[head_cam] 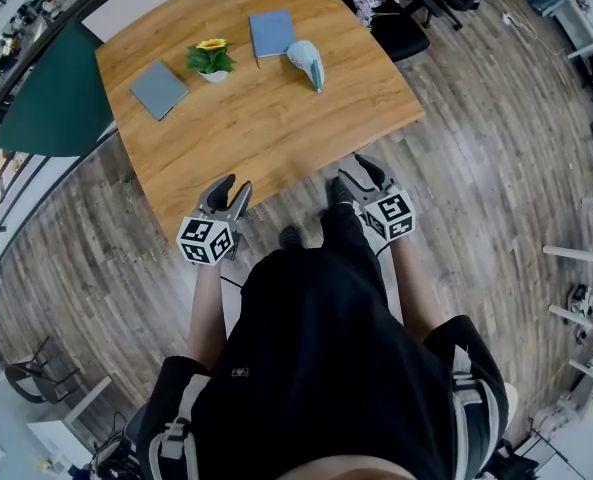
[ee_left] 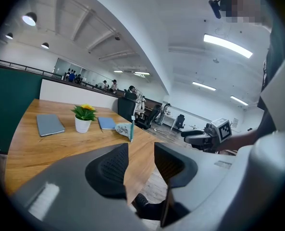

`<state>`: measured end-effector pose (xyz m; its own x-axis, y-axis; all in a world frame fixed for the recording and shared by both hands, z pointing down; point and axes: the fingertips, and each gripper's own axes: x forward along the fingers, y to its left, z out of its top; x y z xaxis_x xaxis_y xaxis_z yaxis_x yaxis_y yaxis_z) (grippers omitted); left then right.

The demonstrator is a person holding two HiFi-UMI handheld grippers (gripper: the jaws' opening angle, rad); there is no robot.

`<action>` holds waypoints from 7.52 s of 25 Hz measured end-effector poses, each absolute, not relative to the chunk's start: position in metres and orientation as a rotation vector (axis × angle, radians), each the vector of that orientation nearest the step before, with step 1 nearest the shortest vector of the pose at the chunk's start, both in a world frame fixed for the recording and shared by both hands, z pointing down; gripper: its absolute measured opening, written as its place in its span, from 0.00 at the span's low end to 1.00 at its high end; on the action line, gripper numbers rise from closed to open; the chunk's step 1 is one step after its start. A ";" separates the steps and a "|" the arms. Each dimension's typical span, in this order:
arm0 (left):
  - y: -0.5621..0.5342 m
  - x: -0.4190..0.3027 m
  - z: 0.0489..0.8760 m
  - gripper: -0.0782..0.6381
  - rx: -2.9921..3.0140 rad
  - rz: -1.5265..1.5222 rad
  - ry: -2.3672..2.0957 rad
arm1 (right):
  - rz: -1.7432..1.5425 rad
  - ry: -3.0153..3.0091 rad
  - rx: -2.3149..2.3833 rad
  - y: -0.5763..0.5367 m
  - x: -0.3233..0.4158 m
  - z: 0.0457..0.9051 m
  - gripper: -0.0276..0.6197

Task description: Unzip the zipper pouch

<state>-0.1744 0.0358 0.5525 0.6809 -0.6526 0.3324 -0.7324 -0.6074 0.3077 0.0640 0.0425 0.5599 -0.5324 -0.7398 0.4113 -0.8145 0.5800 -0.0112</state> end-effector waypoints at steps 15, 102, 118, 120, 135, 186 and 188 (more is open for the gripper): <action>-0.021 -0.158 0.555 0.34 2.398 0.227 -1.208 | 0.230 -2.516 1.101 -0.055 0.077 0.561 0.35; -0.146 -0.029 0.577 0.39 2.586 0.242 -0.978 | 0.781 -2.874 1.049 -0.218 0.006 0.465 0.09; -0.157 -0.046 0.518 0.22 2.620 -0.040 -1.052 | 0.985 -2.874 1.118 -0.225 0.021 0.475 0.10; -0.154 -0.046 0.510 0.22 2.648 -0.025 -1.059 | 1.040 -2.871 1.121 -0.226 0.024 0.478 0.10; -0.148 -0.049 0.493 0.19 2.788 0.330 -1.173 | 0.998 -2.781 1.112 -0.227 0.019 0.504 0.22; -0.128 -0.039 0.532 0.19 2.785 0.798 -1.286 | -0.065 -2.503 0.611 -0.110 -0.064 0.495 0.17; -0.128 -0.038 0.533 0.19 2.783 0.818 -1.285 | -0.049 -2.515 0.602 -0.109 -0.066 0.494 0.18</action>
<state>-0.0383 -0.1280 0.5330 0.5391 -0.7182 0.4399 -0.7024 -0.6716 -0.2358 -0.0657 -0.1093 0.4941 -0.7496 -0.4289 0.5041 -0.4088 0.8990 0.1569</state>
